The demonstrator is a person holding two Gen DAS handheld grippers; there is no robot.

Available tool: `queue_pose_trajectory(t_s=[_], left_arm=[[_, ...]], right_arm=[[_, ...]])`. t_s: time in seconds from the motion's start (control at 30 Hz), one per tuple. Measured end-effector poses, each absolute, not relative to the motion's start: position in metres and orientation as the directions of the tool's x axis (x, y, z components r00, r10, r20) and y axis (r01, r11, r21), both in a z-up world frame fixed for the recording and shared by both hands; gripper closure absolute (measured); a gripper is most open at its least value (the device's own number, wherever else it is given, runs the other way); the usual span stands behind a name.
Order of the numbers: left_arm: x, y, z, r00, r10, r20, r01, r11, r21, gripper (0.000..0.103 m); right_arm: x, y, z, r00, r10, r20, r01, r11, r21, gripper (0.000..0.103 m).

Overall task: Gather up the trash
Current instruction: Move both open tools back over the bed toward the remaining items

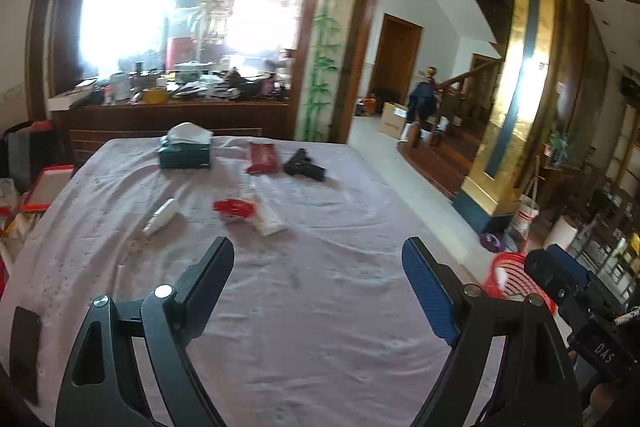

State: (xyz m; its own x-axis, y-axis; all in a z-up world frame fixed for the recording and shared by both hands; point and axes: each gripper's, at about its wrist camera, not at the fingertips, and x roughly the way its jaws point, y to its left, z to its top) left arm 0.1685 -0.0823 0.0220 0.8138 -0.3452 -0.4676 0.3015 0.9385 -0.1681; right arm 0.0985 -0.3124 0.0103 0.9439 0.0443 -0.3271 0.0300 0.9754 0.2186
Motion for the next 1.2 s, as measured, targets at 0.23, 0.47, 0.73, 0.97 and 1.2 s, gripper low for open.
queue_pose_trajectory(t_s=[0.23,0.47,0.73,0.97,1.2], left_arm=[[0.212,-0.050,0.000,0.834,-0.254,-0.489,0.204,0.967,-0.154,0.018],[0.252,-0.018,-0.017,0.841,-0.167,-0.514,0.119,0.985,-0.125,0.018],[0.298,0.006,-0.035,0.830,-0.090,-0.551,0.060,0.996,-0.073,0.018],[0.322,0.012,-0.040,0.820,-0.071,-0.567,0.049,0.997,-0.055,0.018],[0.348,0.004,-0.041,0.813,-0.076,-0.577,0.060,0.997,-0.047,0.018]], right_arm=[[0.151,-0.279,-0.013,0.916,0.116,-0.383,-0.044,0.980,0.192,0.015],[0.197,-0.247,-0.027,0.891,0.196,-0.408,-0.134,0.975,0.177,0.015],[0.260,-0.221,-0.054,0.841,0.270,-0.469,-0.214,0.962,0.171,0.015],[0.304,-0.208,-0.077,0.800,0.295,-0.523,-0.248,0.956,0.160,0.020],[0.344,-0.196,-0.095,0.761,0.309,-0.571,-0.283,0.949,0.138,0.025]])
